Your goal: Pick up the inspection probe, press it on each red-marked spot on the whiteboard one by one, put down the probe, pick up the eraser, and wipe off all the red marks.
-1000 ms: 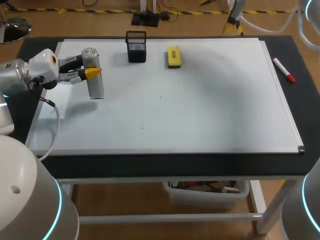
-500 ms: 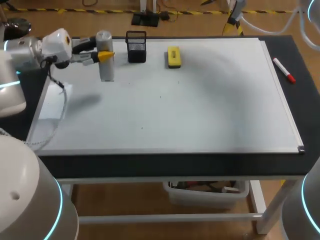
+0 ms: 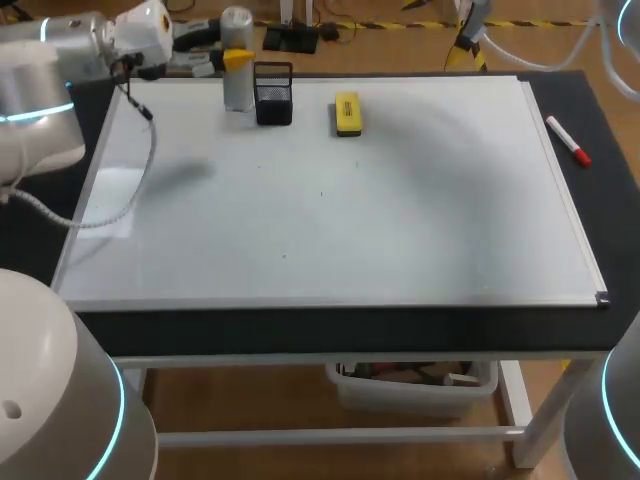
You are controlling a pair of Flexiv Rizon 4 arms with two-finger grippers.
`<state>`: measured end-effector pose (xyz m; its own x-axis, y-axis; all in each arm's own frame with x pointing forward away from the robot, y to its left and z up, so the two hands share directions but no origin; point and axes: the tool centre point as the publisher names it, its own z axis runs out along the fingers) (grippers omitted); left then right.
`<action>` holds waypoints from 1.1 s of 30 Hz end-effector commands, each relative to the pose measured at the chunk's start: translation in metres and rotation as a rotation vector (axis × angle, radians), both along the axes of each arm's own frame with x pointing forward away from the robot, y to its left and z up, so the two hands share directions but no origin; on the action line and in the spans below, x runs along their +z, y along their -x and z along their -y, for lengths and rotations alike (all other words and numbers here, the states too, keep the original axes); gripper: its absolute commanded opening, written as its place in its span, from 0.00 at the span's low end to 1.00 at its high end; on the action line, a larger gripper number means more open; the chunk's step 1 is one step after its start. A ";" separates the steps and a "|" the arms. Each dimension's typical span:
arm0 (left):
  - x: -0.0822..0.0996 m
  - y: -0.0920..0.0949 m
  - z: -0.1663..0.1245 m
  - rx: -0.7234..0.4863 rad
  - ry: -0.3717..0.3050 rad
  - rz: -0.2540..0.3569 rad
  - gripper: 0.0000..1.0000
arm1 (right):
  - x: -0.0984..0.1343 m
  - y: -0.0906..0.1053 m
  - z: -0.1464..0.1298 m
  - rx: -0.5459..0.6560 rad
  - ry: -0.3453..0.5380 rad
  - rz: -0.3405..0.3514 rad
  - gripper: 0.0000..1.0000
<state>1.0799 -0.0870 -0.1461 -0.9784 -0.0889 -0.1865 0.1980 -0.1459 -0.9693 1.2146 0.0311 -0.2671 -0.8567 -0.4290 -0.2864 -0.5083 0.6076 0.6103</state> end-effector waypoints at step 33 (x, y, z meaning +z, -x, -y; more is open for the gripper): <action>-0.018 -0.135 0.027 -0.274 0.053 -0.002 0.00 | 0.000 -0.009 0.002 0.049 0.030 -0.050 1.00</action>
<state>1.2034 -0.1143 -0.1587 -0.9876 -0.0881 -0.1297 0.1468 -0.2288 -0.9623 1.2151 0.0310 -0.2673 -0.8574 -0.4243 -0.2913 -0.5080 0.6070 0.6111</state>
